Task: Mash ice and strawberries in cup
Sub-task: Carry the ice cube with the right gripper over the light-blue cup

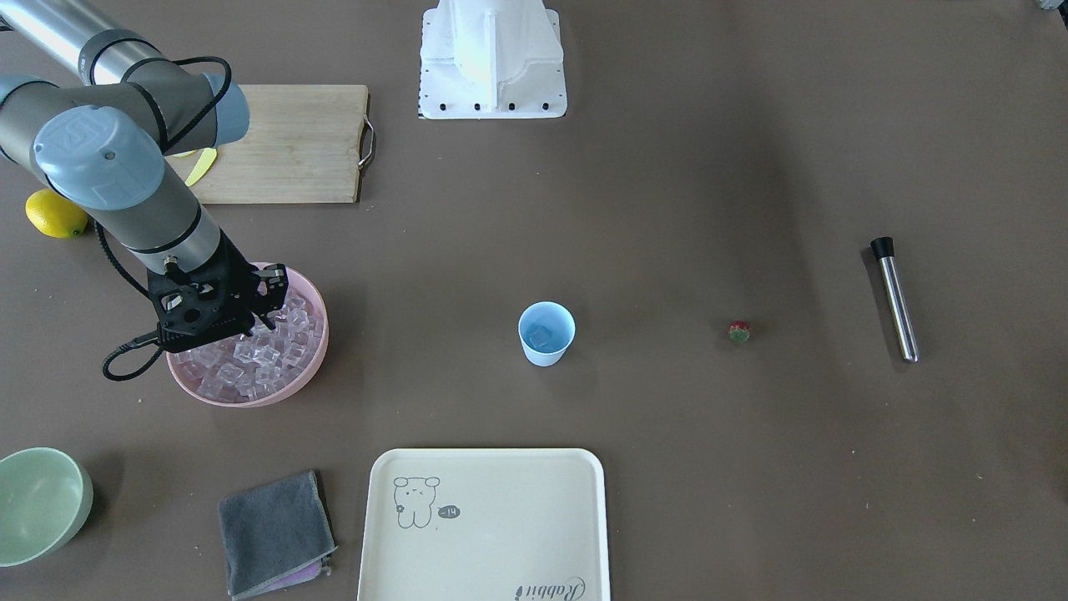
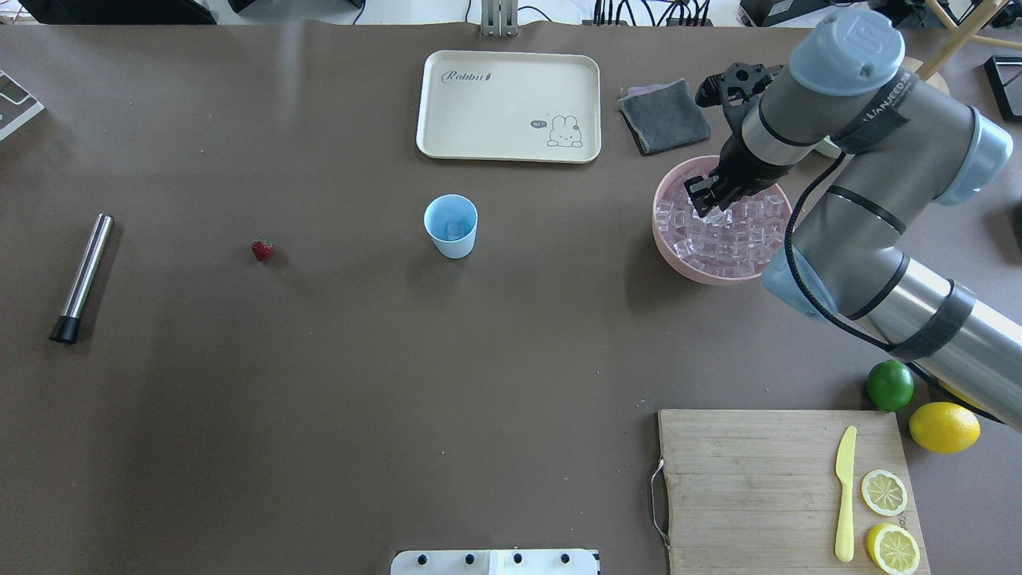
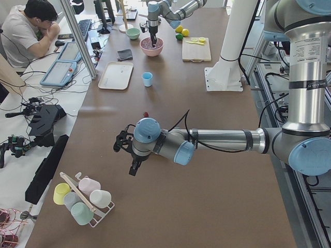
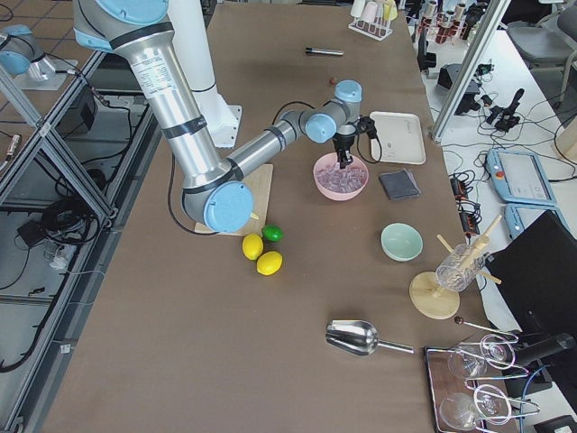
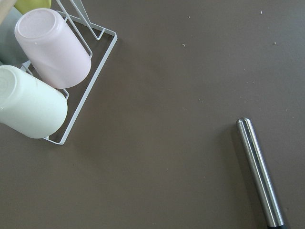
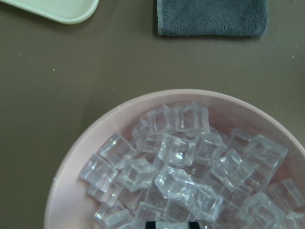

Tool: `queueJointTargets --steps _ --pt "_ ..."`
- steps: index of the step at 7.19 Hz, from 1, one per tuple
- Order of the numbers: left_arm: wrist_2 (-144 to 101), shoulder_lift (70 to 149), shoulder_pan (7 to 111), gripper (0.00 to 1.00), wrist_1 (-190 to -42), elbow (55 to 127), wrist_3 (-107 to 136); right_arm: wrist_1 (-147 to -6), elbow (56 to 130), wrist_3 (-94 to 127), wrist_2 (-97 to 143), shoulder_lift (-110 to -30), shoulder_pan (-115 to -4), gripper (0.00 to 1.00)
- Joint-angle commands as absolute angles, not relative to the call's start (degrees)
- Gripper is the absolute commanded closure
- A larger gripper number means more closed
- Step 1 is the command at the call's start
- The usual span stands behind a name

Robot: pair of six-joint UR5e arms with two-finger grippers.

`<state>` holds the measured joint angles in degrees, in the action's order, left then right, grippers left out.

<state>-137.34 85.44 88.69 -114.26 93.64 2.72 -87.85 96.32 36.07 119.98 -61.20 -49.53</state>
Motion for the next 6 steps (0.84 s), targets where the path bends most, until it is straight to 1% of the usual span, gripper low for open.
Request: queueJointTargets --steps 1,3,5,6 --pt "-137.4 85.3 88.7 0.02 -114.3 93.4 2.7 -96.2 96.1 41.7 119.8 -51.3 -48.8 1.0" --pt "-137.4 85.4 88.0 0.02 -114.3 93.1 2.8 -96.6 92.0 51.3 117.5 -44.0 -44.8 1.0" --pt "-137.4 85.5 87.5 0.02 -114.2 93.0 2.8 -96.3 83.8 61.4 112.3 -34.0 -39.7 1.0" --pt "-137.5 85.5 87.2 0.02 -114.2 93.1 2.7 -96.2 81.6 63.8 108.5 -32.9 -36.7 1.0"
